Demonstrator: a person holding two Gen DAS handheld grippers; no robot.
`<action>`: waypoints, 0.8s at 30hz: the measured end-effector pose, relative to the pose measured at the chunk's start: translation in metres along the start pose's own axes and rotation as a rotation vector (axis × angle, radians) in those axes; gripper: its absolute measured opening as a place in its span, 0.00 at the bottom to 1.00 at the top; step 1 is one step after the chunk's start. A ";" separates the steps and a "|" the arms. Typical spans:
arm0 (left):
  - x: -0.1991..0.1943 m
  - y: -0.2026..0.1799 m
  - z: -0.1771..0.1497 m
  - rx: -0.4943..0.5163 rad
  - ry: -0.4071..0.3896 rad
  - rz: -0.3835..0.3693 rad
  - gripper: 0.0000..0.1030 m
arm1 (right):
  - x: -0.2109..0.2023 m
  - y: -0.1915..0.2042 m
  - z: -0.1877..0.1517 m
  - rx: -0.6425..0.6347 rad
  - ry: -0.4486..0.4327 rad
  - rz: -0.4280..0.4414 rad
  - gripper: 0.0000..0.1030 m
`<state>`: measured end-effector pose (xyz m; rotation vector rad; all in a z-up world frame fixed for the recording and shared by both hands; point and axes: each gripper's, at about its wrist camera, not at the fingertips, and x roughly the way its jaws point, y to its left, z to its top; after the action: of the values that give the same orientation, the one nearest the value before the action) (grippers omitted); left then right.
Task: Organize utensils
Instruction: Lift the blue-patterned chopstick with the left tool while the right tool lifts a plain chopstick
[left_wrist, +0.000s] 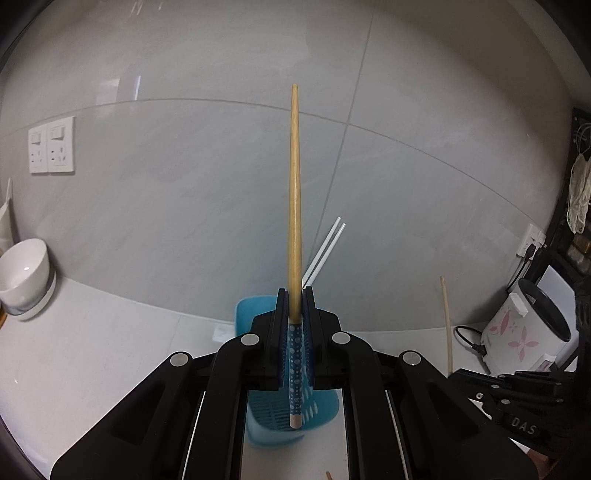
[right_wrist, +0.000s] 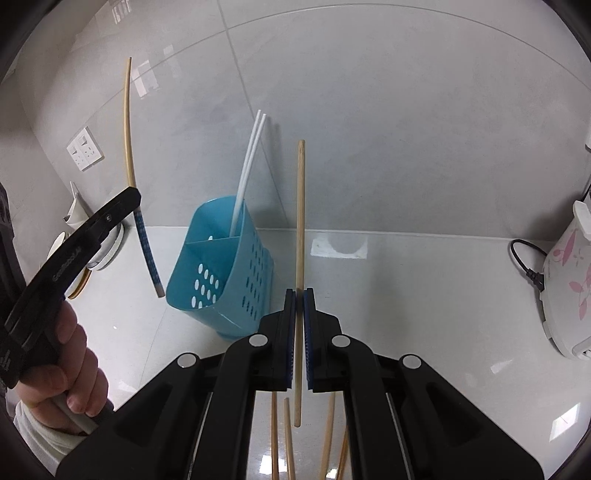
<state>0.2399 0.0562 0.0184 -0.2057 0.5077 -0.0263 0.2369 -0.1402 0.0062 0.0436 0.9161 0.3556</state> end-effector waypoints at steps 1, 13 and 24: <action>0.005 -0.001 -0.001 0.002 -0.001 -0.003 0.07 | 0.001 -0.002 0.000 0.001 0.003 -0.001 0.03; 0.057 -0.004 -0.039 0.064 0.035 0.033 0.07 | 0.019 -0.010 -0.001 0.010 0.018 0.002 0.03; 0.070 -0.001 -0.055 0.095 0.118 0.027 0.08 | 0.029 -0.004 -0.003 0.000 0.037 0.016 0.03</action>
<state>0.2745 0.0397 -0.0616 -0.1048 0.6257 -0.0366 0.2520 -0.1356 -0.0182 0.0447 0.9529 0.3721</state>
